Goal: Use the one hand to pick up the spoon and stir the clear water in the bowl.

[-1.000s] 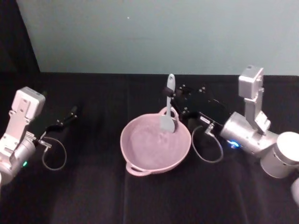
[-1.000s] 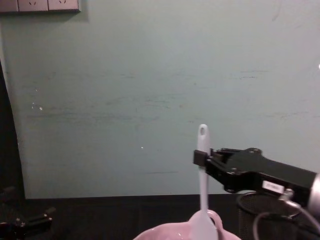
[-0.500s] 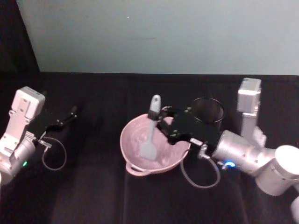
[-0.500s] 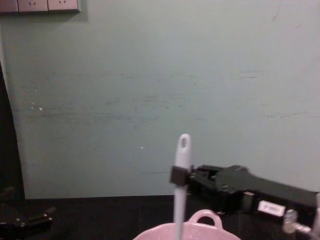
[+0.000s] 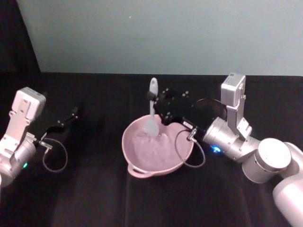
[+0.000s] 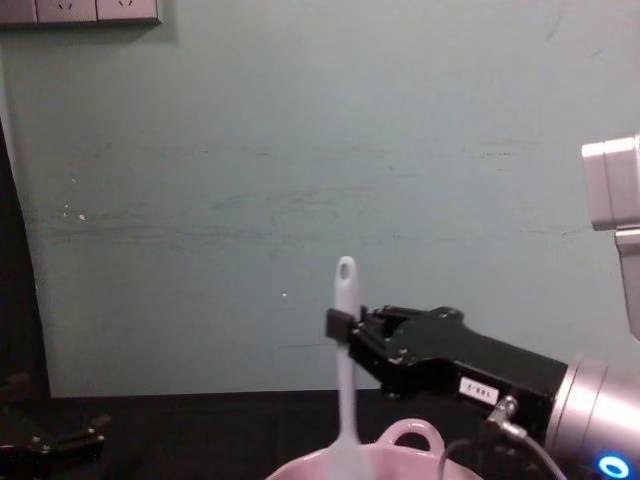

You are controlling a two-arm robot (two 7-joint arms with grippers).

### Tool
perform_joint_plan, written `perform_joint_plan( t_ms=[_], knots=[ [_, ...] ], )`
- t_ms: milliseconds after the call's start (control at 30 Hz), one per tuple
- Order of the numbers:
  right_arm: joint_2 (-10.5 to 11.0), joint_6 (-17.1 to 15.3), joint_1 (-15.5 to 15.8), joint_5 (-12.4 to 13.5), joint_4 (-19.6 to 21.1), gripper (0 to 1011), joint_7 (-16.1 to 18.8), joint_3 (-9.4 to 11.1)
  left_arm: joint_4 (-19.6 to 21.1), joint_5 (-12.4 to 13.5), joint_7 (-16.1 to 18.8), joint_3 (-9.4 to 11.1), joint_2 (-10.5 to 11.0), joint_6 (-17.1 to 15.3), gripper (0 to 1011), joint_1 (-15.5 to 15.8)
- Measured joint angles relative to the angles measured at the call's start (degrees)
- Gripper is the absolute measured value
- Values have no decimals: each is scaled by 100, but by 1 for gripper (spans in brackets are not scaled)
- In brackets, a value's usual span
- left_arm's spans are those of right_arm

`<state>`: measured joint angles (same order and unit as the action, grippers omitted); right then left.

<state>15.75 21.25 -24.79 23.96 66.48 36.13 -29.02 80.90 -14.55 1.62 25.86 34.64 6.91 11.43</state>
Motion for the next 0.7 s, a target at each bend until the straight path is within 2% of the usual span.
perform_joint_plan(
  t_ms=[67, 167, 300, 367, 400, 500, 700],
  knots=[
    [-8, 107, -35, -205, -82, 112, -214, 71, 0, 0, 0, 0, 0, 0, 1011, 0],
    [30, 152, -36, -352, -87, 112, -370, 164, 0, 0, 0, 0, 0, 0, 1011, 0],
    [144, 122, 38, -390, 54, 112, -403, 262, 0, 0, 0, 0, 0, 0, 1011, 0],
    [308, 16, 208, -302, 313, 112, -307, 365, 0, 0, 0, 0, 0, 0, 1011, 0],
    [308, 16, 208, -302, 313, 112, -307, 365, 0, 0, 0, 0, 0, 0, 1011, 0],
    [523, -201, 515, -34, 725, 112, -37, 464, 0, 0, 0, 0, 0, 0, 1011, 0],
    [697, -571, 882, 441, 1194, 112, 371, 436, 0, 0, 0, 0, 0, 0, 1011, 0]
  ],
)
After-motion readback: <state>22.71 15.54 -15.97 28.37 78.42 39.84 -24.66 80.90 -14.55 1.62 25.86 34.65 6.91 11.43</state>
